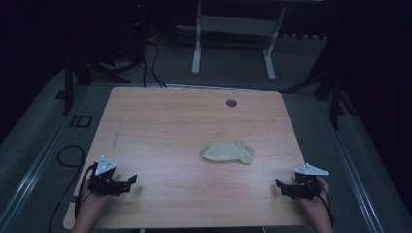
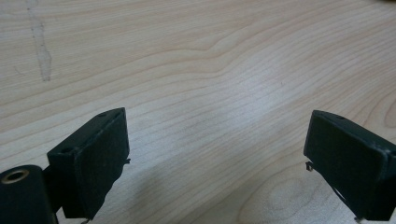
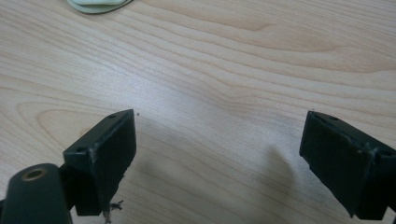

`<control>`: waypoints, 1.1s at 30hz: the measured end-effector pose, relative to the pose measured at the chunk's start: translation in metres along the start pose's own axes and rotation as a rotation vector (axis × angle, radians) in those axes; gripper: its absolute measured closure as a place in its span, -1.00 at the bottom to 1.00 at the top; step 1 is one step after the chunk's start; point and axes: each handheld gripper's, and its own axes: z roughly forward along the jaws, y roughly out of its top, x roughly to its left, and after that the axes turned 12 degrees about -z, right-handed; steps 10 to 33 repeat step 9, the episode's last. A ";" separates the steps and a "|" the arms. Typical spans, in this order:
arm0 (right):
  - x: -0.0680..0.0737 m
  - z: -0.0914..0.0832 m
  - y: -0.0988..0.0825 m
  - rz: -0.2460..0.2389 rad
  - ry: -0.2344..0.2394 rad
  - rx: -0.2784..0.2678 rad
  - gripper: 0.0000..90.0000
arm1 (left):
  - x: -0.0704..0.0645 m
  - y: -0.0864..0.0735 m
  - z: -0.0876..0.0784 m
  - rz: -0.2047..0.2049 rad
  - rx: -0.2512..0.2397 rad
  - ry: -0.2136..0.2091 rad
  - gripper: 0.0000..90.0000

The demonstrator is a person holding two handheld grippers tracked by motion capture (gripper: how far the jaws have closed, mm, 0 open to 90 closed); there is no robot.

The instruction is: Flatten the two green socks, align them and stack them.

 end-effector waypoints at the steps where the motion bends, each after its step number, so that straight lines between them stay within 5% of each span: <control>1: 0.000 0.000 0.000 -0.002 0.001 0.001 -0.76 | 0.000 0.000 0.001 0.004 0.000 0.001 -0.85; 33: -0.001 0.000 0.000 0.001 0.000 0.000 -0.76 | 0.000 -0.001 0.003 0.001 0.006 0.000 -0.85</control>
